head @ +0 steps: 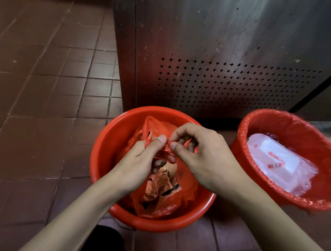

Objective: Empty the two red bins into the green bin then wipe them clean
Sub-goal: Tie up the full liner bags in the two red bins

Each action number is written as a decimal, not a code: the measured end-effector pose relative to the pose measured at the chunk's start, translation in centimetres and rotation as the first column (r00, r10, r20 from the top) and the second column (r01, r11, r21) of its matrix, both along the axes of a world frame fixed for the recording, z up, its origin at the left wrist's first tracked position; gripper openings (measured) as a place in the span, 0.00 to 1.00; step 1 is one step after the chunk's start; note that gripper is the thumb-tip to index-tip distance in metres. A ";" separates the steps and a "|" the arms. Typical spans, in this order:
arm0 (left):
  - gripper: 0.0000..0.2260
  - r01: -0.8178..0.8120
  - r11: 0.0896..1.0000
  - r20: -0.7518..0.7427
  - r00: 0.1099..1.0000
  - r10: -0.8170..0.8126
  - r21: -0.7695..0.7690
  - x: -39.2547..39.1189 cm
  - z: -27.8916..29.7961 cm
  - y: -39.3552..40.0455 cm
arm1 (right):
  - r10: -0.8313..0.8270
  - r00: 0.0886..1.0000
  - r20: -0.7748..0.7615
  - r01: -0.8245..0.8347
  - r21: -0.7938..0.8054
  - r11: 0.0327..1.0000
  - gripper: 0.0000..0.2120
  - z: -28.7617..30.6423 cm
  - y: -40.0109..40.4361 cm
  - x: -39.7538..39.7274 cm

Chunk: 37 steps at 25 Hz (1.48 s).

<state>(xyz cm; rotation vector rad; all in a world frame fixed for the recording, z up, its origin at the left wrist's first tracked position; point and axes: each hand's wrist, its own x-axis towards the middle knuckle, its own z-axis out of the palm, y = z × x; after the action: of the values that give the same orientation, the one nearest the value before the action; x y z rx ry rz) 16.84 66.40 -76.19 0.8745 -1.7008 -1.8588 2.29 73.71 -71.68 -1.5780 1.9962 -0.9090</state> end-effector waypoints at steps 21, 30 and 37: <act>0.19 -0.073 0.991 0.107 0.991 0.085 -0.109 2.1 -1.4 -1.8 | -0.018 0.975 -0.222 0.036 0.078 0.996 0.05 -1.8 -1.6 0.7; 0.05 -0.017 0.899 0.121 0.990 0.077 -0.437 3.5 -3.6 -3.0 | 0.260 0.964 -0.063 -0.223 0.345 0.912 0.10 -3.0 -2.2 0.7; 0.12 0.084 0.760 0.279 0.951 0.132 -0.645 4.3 -4.3 -1.7 | 0.073 0.943 0.325 -0.187 0.337 0.923 0.10 -3.2 -2.2 0.0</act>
<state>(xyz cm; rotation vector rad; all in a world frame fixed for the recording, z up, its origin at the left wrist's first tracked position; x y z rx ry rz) 21.09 64.67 -80.45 0.8941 -2.3001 -0.9832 2.28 71.53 -74.92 -1.2584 1.6974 -0.6384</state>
